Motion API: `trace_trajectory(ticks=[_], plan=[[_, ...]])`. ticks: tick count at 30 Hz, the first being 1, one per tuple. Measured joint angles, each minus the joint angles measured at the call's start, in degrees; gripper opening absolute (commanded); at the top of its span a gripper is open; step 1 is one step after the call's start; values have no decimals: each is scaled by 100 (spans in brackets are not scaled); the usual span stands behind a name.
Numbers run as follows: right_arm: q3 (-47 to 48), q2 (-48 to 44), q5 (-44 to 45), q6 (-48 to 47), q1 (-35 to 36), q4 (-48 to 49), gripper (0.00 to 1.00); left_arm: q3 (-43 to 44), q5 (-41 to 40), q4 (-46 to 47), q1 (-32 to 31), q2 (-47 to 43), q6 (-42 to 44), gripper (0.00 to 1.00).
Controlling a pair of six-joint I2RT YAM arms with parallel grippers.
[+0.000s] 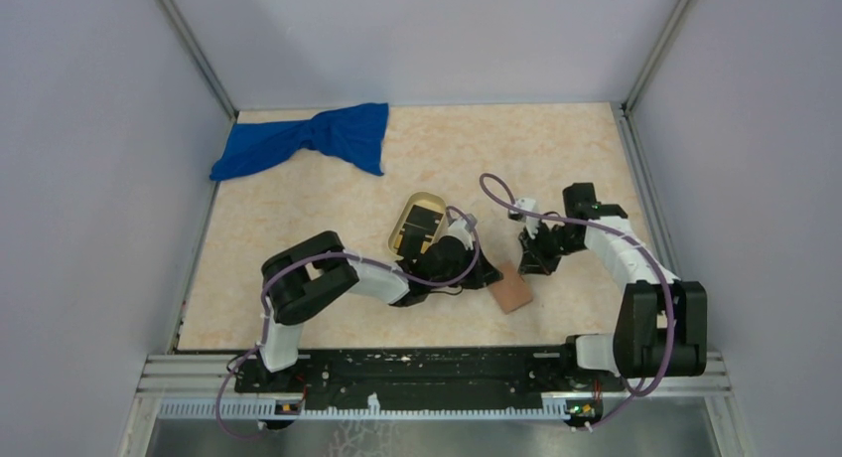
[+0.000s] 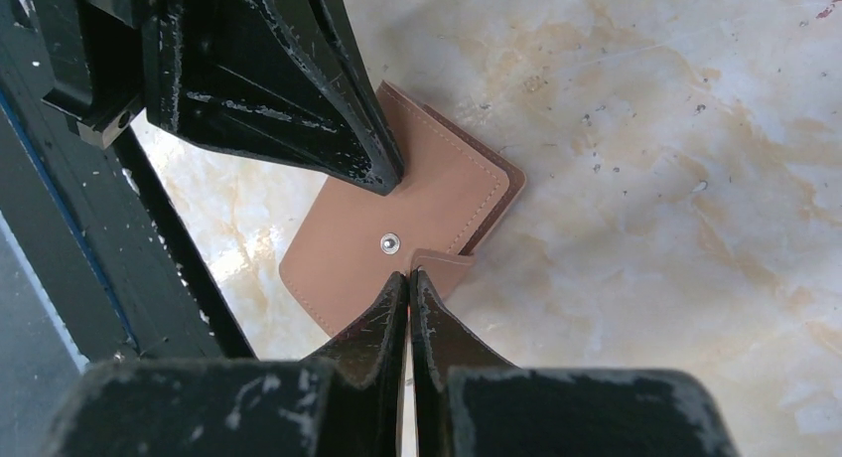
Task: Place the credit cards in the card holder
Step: Close the card holder at the center of the board.
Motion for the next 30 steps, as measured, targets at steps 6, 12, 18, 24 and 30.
trace_trajectory(ticks=[6,12,18,24,30], plan=[[-2,31,46,-114,57,-7,0,0,-168,-7,-35,2,-219,0],[-2,264,35,-195,136,-59,0,-2,-264,4,-63,20,-313,0],[-2,435,35,-205,256,-57,0,-24,-389,50,-111,24,-345,0],[-2,531,72,-188,387,-20,0,-87,-466,164,-140,24,-358,0],[-39,590,96,-116,518,79,0,-129,-479,236,-149,24,-363,0]])
